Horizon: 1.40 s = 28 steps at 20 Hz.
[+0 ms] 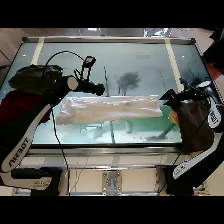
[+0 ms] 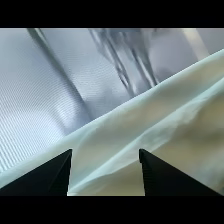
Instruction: Fold the shirts.
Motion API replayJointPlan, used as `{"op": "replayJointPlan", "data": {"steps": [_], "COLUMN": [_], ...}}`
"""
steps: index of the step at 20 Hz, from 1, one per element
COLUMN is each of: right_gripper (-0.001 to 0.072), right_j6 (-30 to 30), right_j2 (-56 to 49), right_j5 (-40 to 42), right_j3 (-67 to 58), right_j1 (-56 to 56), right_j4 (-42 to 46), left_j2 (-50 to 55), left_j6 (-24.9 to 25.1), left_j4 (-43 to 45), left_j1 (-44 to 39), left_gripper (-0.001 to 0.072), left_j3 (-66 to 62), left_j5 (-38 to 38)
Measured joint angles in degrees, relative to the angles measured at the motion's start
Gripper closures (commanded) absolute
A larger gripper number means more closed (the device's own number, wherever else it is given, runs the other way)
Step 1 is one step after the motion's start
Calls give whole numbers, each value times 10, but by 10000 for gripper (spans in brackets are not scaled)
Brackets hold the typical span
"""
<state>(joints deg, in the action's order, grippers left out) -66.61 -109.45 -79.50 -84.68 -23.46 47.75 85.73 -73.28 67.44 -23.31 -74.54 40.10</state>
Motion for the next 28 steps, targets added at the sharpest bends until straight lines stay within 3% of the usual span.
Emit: {"op": "replayJointPlan", "data": {"steps": [6,8,9,10,12,13,20,28], "right_gripper": [187,515,640,697,698,698,699,699], "right_j6": [2,2,2,5,16,20,-4,-77], "right_j2": [-21,-25,-26,-26,-21,-16,111,227], "right_j5": [-17,-18,-20,-28,-70,-87,-162,-146], "right_j3": [0,0,0,0,-1,-2,-3,-47], "right_j1": [56,76,83,88,97,99,105,182], "right_j4": [-3,0,2,-8,-55,-73,-148,-155], "left_j2": [3,5,6,9,19,27,103,116], "left_j6": [0,0,0,0,0,0,0,1], "left_j4": [0,0,0,0,0,0,-2,-7], "left_j1": [-3,-3,-3,-3,-3,-4,-61,-139], "left_gripper": [223,224,226,309,664,690,690,691], "left_j3": [0,0,0,0,0,0,0,-2], "left_j5": [1,1,1,2,10,22,111,61]}}
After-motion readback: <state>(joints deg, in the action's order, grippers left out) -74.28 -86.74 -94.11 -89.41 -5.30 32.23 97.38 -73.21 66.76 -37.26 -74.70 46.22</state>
